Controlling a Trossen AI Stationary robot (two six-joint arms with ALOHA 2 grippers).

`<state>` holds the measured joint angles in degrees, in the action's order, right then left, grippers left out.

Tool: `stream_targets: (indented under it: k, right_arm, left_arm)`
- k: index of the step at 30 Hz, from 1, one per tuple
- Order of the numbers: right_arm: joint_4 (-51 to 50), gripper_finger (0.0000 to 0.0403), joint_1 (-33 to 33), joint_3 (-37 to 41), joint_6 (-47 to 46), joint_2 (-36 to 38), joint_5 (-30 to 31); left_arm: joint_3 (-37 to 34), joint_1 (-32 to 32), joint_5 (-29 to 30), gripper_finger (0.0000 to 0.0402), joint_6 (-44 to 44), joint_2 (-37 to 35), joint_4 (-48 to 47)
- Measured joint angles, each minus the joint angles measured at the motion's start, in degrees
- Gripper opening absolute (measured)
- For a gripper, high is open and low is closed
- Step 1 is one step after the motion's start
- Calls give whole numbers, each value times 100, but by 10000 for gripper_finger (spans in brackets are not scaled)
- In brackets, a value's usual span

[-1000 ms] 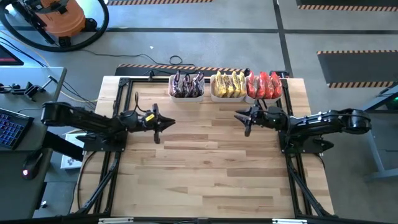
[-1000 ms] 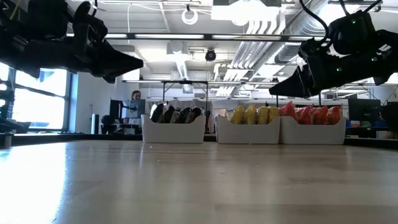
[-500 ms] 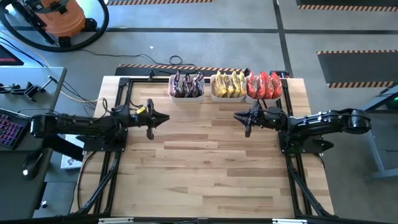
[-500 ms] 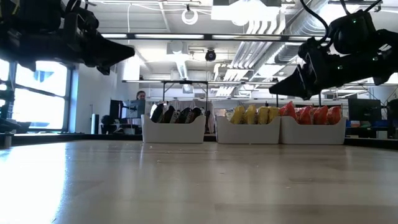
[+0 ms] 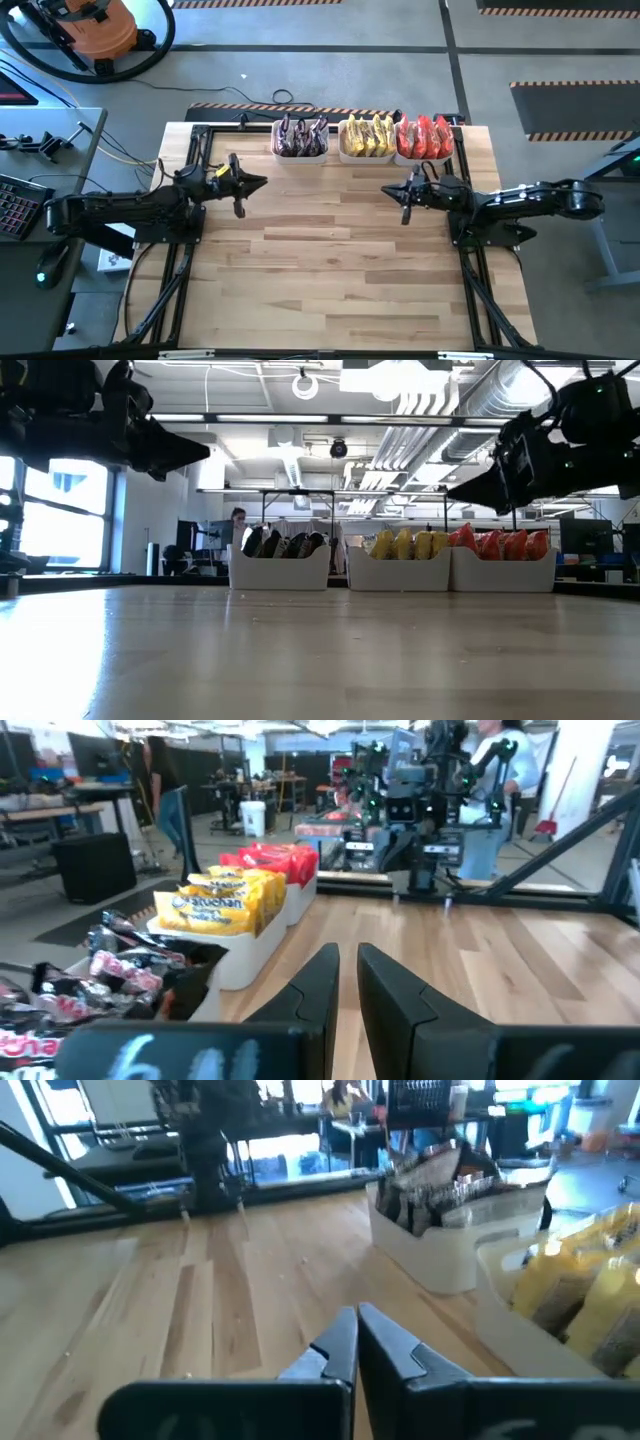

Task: Sort Maruchan noodles
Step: Return to Home Position

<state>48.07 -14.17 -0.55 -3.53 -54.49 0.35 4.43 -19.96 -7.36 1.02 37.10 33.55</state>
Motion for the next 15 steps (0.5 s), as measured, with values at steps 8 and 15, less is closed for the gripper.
stream_targets:
  k: [8, 15]
  right_arm:
    - [-1092, 0, 11, 2, 229, 1263, -439]
    - [-2242, 0, 11, 2, 291, 2371, -493]
  left_arm:
    - [-372, -348, 241, 35, -31, -509, 152]
    - [-376, -518, 93, 35, -31, -919, -437]
